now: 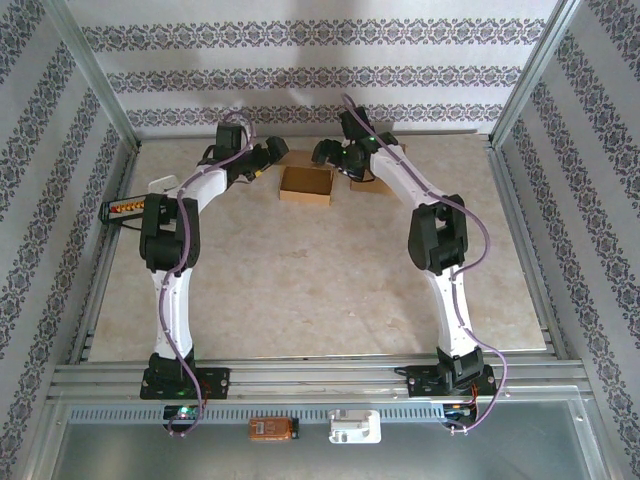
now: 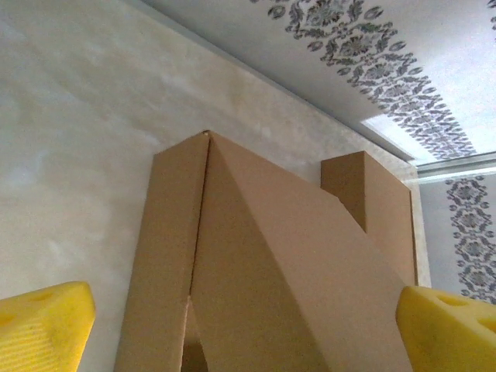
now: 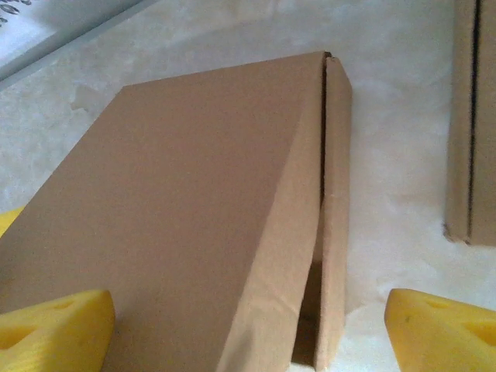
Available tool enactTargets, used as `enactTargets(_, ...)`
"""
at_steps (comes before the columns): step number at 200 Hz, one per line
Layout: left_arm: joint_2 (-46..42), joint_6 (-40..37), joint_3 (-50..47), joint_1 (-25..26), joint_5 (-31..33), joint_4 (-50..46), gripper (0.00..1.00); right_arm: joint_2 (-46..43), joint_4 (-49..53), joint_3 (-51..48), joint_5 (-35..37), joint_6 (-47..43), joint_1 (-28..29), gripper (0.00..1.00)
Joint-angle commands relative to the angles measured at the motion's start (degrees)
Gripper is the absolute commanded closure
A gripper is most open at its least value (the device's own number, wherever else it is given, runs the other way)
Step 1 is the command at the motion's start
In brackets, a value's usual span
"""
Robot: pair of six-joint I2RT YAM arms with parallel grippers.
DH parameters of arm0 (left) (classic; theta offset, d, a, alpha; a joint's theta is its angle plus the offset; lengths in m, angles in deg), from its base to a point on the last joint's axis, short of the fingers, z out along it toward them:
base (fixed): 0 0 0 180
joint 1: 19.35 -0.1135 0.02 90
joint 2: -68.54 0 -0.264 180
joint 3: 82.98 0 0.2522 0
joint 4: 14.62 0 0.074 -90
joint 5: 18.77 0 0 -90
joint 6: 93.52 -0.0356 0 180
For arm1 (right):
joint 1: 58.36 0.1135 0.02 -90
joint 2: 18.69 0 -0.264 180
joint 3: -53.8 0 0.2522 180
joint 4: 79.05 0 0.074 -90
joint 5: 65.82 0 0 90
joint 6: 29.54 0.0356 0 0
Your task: Fold the paper box
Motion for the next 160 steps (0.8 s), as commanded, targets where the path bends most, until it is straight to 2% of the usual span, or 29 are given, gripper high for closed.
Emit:
enactTargets(1, 2.9, 3.7, 2.1, 0.5, -7.6, 7.3, 0.0, 3.2, 0.7, 3.4, -5.9, 0.3, -1.1, 0.14)
enactTargets(29, 4.2, 5.9, 1.3, 0.5, -9.6, 8.8, 0.05, 4.2, -0.5, 2.5, -8.2, 1.2, -0.6, 0.16)
enactTargets(48, 2.6, 6.2, -2.0, 0.5, -9.6, 10.1, 0.12, 3.2, -1.6, -0.3, -9.3, 1.4, -0.3, 0.16)
enactTargets(69, -0.6, 5.3, -7.2, 0.4, -9.7, 10.2, 0.14, 0.8, -2.8, -4.7, -9.9, 1.4, 0.6, 0.16)
enactTargets(90, -6.2, 5.1, -15.5, 0.1, -9.0, 12.3, 0.2, -2.6, -4.9, -10.9, -9.8, 1.1, 2.0, 0.17)
enactTargets(122, -16.4, 6.4, -29.8, 0.2, -8.4, 17.2, 0.22, -8.1, -8.4, -20.6, -8.8, 1.4, 5.0, 0.18)
enactTargets(160, -31.3, 4.9, -44.6, 0.3, -4.5, 14.9, 0.27, -14.7, -12.3, -31.1, -6.2, 1.9, 10.0, 0.19)
